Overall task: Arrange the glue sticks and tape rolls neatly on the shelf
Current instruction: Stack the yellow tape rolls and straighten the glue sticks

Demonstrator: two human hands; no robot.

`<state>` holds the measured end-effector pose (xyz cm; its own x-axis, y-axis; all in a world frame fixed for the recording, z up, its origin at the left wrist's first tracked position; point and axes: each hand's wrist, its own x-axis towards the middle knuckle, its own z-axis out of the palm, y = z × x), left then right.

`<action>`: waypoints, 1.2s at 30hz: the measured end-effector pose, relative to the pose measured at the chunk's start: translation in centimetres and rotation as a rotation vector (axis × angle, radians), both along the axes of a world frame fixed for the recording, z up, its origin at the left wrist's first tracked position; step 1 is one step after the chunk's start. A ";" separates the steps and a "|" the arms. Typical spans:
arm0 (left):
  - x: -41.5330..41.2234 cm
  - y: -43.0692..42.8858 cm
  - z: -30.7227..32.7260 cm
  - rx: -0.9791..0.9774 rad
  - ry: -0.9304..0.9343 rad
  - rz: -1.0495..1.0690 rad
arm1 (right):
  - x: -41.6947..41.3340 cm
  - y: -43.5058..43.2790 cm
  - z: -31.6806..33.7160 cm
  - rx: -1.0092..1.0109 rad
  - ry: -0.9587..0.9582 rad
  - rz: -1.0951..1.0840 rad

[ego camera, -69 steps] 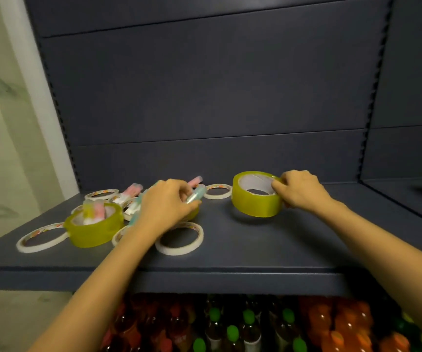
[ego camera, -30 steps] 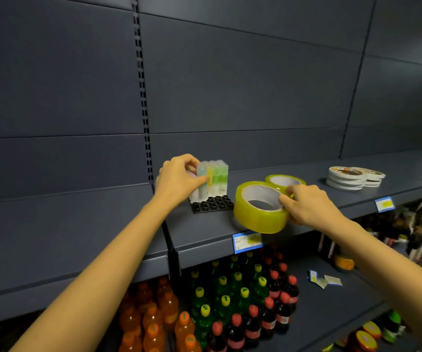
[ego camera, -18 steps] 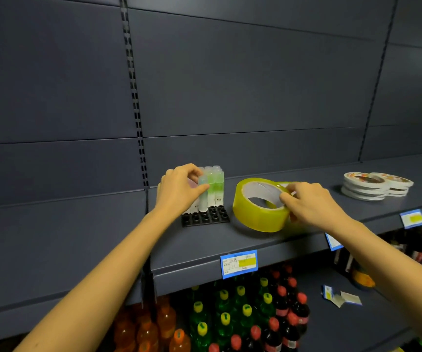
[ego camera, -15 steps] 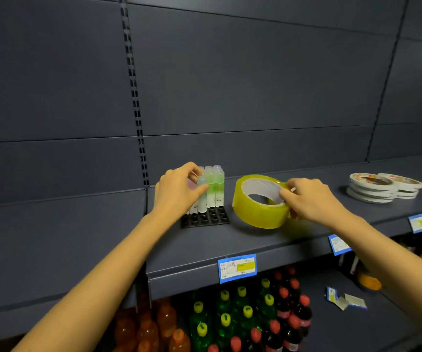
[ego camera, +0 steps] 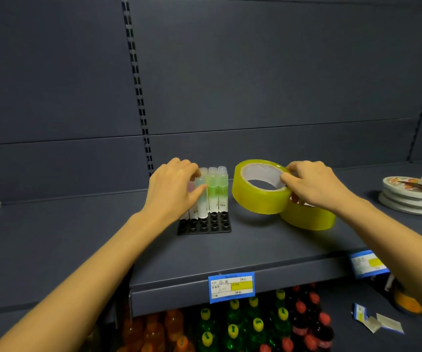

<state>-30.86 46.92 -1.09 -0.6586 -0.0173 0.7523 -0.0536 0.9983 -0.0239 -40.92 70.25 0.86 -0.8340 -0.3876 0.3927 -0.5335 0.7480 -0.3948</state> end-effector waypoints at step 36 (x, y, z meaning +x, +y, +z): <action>-5.8 10.7 1.5 -0.054 -0.003 0.190 | -8.3 9.1 1.0 0.104 -0.055 0.139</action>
<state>-36.69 57.58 0.45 -0.6499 -0.1006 0.7533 -0.2403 0.9676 -0.0781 -49.20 79.33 1.86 -0.7890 -0.5363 0.2998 -0.6140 0.7070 -0.3510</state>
